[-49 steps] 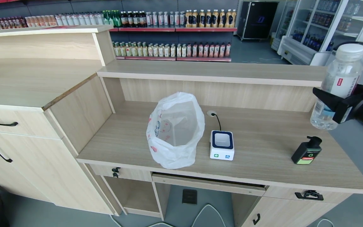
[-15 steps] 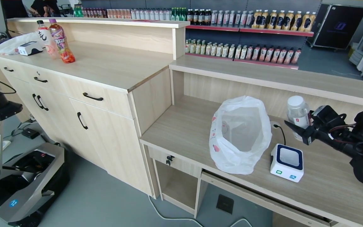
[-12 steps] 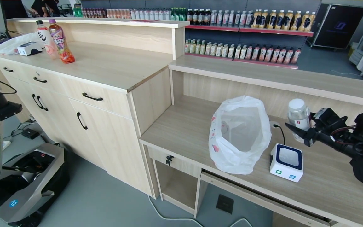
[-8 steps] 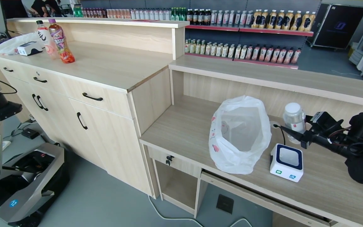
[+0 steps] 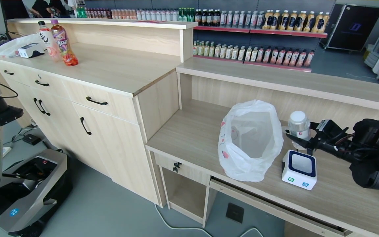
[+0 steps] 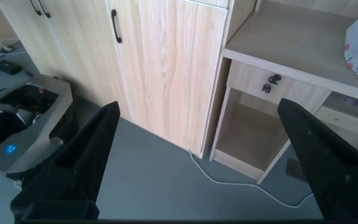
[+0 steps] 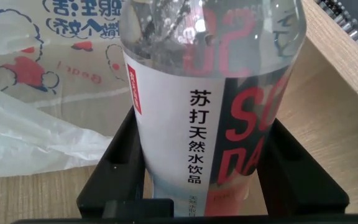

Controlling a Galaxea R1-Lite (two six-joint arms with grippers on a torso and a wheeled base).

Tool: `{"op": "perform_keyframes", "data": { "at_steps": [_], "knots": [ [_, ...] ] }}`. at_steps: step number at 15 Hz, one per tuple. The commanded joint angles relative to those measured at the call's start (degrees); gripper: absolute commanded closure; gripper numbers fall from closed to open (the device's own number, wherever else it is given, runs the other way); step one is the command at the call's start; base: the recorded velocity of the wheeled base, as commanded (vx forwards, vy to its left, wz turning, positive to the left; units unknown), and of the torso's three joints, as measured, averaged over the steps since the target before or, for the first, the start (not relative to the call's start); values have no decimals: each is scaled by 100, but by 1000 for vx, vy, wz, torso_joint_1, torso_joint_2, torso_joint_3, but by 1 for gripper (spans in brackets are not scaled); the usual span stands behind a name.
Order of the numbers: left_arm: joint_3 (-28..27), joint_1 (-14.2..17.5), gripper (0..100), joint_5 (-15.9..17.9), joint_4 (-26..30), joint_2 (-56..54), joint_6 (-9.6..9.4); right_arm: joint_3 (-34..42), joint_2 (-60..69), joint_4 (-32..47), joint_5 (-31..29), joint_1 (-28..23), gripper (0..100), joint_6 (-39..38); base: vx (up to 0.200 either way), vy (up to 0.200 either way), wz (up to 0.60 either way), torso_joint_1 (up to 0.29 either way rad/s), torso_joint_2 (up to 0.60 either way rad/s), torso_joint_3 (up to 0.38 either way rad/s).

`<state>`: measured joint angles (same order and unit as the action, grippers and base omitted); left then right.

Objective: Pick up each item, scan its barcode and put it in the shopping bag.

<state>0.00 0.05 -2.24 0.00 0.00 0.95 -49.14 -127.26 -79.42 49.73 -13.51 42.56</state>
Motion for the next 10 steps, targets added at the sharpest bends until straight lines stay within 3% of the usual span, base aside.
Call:
{"op": "perform_keyframes", "data": {
  "at_steps": [1, 10],
  "knots": [
    [0, 4, 0, -4, 0, 0, 2, -87, -203, 6, 99, 6, 100, -2, 0, 0, 0, 0, 0, 0],
    [0, 4, 0, -4, 0, 0, 2, -465, -467, -12, 354, -20, 100, 148, 0, 0, 0, 0, 0, 0]
  ]
}}
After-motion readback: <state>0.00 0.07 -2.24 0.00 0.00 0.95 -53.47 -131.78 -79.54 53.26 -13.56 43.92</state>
